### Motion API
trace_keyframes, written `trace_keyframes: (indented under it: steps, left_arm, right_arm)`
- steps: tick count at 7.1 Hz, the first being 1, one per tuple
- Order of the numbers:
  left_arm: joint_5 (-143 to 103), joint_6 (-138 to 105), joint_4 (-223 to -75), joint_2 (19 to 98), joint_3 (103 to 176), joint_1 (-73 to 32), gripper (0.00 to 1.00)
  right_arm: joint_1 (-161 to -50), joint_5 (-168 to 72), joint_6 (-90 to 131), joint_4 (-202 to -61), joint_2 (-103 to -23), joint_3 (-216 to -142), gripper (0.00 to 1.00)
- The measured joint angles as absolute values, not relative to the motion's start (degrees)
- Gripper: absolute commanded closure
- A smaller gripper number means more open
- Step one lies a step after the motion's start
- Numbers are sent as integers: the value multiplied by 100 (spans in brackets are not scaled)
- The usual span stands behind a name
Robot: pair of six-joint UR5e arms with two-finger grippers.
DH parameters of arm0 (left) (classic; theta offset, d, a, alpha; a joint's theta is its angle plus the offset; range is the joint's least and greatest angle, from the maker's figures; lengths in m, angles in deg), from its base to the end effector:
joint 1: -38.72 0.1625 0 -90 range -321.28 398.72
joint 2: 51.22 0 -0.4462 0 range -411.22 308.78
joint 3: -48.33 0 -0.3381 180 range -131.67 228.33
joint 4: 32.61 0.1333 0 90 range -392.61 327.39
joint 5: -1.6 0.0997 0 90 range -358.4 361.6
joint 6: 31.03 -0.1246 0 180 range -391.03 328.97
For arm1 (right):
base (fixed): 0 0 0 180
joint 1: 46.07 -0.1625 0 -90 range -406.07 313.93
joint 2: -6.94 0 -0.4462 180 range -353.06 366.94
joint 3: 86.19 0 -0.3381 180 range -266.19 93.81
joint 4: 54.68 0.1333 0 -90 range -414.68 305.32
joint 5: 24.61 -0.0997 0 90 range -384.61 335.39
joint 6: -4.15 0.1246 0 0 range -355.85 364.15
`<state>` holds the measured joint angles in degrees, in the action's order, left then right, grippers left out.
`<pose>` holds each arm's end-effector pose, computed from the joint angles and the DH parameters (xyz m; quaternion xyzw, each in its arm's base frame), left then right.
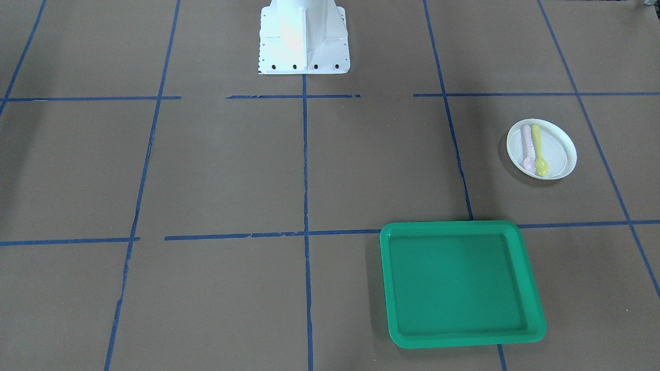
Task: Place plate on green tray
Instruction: 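Move the left gripper down to the edge of the white plate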
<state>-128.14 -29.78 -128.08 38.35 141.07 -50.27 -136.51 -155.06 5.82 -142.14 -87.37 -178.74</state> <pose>-0.0458 -0.4471 0.6765 0.0571 0.3403 0.0211 0.9383 0.0556 -0.4050 0.7113 0.0027 -0.3457 0.0149 0.9382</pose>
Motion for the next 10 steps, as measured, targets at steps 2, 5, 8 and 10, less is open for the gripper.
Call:
trace_keyframes:
  steps: [2,5,8,10]
  left_arm:
    - [-13202,-2990,-12784,3858,14054,-5074,0]
    - [-13202,-2989,-12756,3789,14157,-5099,0]
    - [-13180,-2358,-14108,3477,13922,-4648,0]
    - [-13170,-649,-15726,3040,13759,-3810,0]
  right_arm:
    - [-13651,-15504,582,-14214,-8737,-17877,0]
    - [-13651,-15504,582,-14214,-8735,-17874,0]
    - [-13651,-15508,583,-14214,-8736,-17874,0]
    - [-13651,-15505,582,-14213,-8737,-17874,0]
